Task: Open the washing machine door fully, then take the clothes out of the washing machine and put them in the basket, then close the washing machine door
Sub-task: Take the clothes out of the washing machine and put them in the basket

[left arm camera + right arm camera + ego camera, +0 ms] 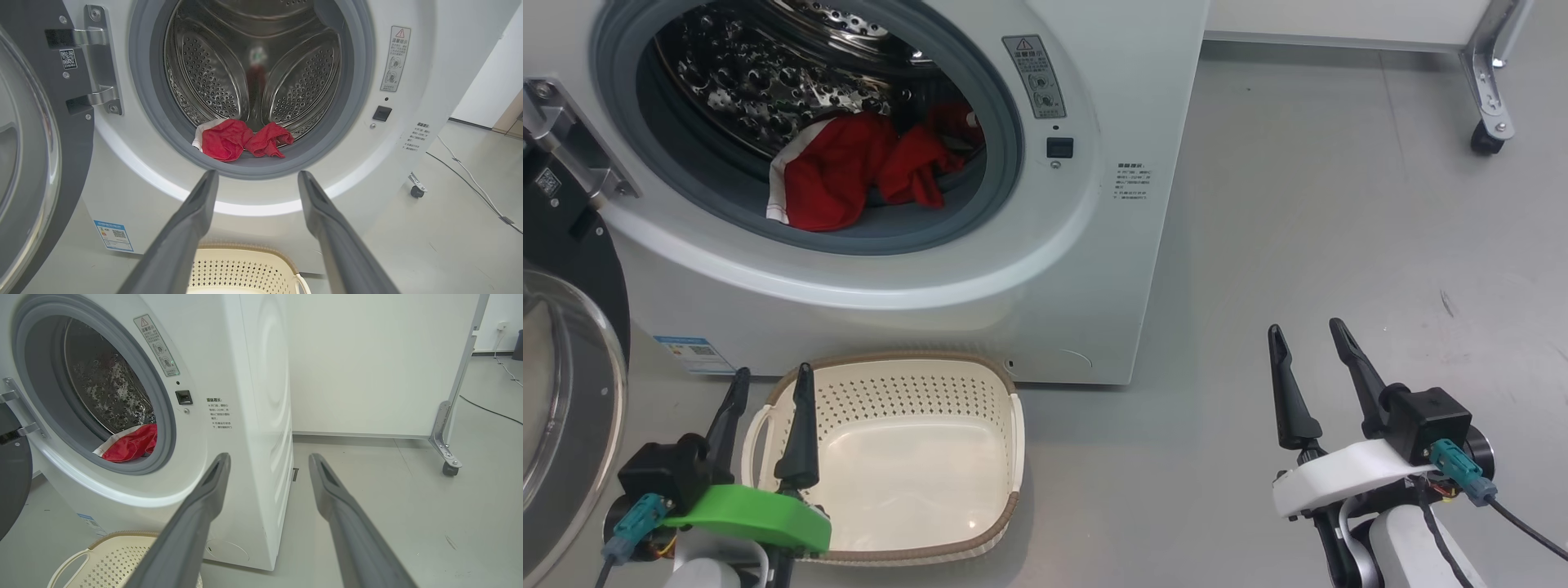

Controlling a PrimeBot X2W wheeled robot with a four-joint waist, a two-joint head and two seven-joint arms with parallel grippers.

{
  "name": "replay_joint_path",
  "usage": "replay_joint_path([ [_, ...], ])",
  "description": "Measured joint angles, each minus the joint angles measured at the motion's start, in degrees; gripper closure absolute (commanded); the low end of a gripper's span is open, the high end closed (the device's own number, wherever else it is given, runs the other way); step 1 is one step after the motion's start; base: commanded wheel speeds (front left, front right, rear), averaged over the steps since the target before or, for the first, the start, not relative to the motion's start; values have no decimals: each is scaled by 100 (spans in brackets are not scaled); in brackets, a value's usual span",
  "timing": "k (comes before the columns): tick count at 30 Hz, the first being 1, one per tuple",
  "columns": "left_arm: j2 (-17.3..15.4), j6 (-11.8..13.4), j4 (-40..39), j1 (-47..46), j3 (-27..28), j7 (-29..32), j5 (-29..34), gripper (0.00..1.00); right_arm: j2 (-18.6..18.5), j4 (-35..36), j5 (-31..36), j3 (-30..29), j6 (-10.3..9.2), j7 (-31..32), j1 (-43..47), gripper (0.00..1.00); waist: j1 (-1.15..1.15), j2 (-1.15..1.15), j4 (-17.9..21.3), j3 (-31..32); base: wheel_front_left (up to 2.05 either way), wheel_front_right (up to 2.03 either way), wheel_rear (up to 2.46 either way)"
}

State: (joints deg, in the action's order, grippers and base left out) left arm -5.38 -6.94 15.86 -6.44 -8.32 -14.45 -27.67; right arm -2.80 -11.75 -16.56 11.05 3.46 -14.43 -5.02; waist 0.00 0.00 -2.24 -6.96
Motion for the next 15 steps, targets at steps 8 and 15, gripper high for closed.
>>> replay_joint_path([
  [8, -83, 0, -49, -6, 44, 0, 15, 0, 1, 11, -2, 2, -2, -1, 0, 0, 0, 0, 16, -38, 37, -37, 0],
  [15, -90, 0, -85, -6, 40, 0, 27, 0, 1, 15, -9, 5, -4, -1, 0, 0, 0, 0, 35, -67, 7, -7, 0],
])
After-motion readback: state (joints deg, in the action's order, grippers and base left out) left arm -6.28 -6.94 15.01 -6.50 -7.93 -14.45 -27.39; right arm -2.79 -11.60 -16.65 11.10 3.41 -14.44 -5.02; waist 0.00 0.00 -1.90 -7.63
